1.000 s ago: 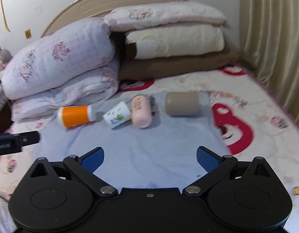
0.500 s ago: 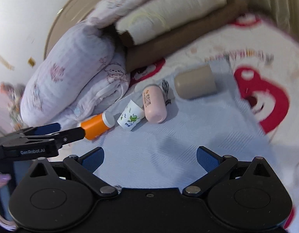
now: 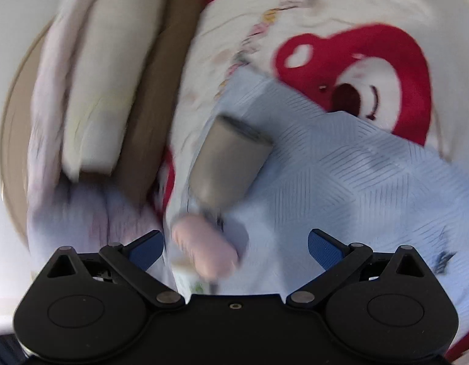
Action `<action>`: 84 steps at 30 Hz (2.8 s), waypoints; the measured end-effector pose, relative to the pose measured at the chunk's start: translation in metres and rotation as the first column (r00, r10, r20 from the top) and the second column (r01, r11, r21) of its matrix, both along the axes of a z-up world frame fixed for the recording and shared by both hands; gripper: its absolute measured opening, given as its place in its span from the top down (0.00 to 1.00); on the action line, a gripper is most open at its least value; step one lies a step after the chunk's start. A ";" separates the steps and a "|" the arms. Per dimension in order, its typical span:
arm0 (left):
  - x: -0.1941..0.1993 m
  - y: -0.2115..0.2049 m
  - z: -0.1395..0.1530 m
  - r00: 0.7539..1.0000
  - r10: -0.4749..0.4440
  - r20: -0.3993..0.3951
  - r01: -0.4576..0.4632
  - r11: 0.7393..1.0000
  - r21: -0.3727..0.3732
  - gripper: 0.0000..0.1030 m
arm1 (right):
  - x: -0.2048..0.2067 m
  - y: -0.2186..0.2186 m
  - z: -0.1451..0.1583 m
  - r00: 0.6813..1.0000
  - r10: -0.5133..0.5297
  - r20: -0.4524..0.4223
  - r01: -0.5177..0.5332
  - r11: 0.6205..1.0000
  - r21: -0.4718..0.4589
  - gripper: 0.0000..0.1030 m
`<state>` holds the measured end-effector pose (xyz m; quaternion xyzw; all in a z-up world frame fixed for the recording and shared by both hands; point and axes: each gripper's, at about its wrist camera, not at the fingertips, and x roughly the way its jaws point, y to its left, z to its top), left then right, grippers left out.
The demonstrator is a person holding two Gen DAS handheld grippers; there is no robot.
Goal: Flip cup upright
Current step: 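Move the right tool toward the grey metal cup lying on its side, then close the right gripper on the grey cup's base and lift it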
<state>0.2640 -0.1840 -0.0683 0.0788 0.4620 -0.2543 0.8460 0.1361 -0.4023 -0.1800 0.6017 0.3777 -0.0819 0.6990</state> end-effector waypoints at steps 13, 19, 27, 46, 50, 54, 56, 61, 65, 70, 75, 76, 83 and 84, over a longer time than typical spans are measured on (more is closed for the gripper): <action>0.072 -0.042 -0.058 0.994 -0.009 -0.107 -0.002 0.995 -0.097 0.18 | 0.045 0.007 -0.068 0.976 -0.160 0.147 0.128 0.971 0.203 0.13; 0.097 -0.054 -0.073 0.990 -0.015 -0.138 -0.004 0.991 -0.132 0.25 | 0.050 -0.006 -0.074 0.963 -0.215 0.164 0.190 0.969 0.156 0.20; 0.111 -0.077 -0.087 0.978 -0.063 -0.200 0.037 0.990 -0.133 0.53 | 0.059 -0.004 -0.085 0.970 -0.185 0.156 0.159 0.973 0.165 0.31; 0.132 -0.090 -0.091 0.939 -0.074 -0.335 0.024 0.988 -0.151 0.48 | 0.063 -0.007 -0.088 0.968 -0.139 0.210 0.124 0.989 0.083 0.26; 0.144 -0.080 -0.102 0.919 -0.047 -0.391 -0.033 0.980 -0.195 0.45 | 0.064 -0.008 -0.088 0.967 -0.130 0.219 0.118 0.991 0.067 0.26; 0.147 -0.072 -0.110 0.901 -0.037 -0.432 -0.075 0.968 -0.240 0.43 | 0.068 -0.007 -0.088 0.966 -0.124 0.226 0.117 0.992 0.043 0.23; 0.145 -0.070 -0.111 0.901 -0.034 -0.432 -0.083 0.965 -0.249 0.43 | 0.071 -0.007 -0.090 0.966 -0.120 0.228 0.114 0.993 0.035 0.21; 0.139 -0.070 -0.112 0.883 -0.035 -0.469 -0.115 0.951 -0.287 0.43 | 0.077 0.000 -0.087 0.969 -0.082 0.233 0.093 0.995 -0.036 0.18; 0.132 -0.068 -0.109 0.889 -0.034 -0.457 -0.108 0.954 -0.281 0.42 | 0.076 0.001 -0.086 0.970 -0.050 0.239 0.069 0.995 -0.075 0.18; 0.121 -0.057 -0.115 0.863 -0.023 -0.505 -0.148 0.944 -0.296 0.35 | 0.078 -0.002 -0.073 0.974 0.049 0.219 -0.009 0.983 -0.181 0.19; 0.099 -0.058 -0.114 0.859 -0.022 -0.511 -0.139 0.951 -0.276 0.34 | 0.077 -0.007 -0.063 0.969 0.180 0.168 -0.139 0.963 -0.233 0.19; 0.094 -0.058 -0.113 0.858 -0.024 -0.513 -0.136 0.953 -0.272 0.35 | 0.075 -0.009 -0.063 0.967 0.197 0.160 -0.158 0.961 -0.225 0.19; 0.057 -0.056 -0.107 0.841 -0.030 -0.540 -0.116 0.965 -0.235 0.36 | 0.054 -0.003 -0.050 0.938 0.335 0.088 -0.298 0.911 -0.285 0.19; 0.051 -0.056 -0.106 0.844 -0.032 -0.535 -0.107 0.968 -0.227 0.37 | 0.050 -0.002 -0.048 0.934 0.346 0.086 -0.309 0.906 -0.290 0.19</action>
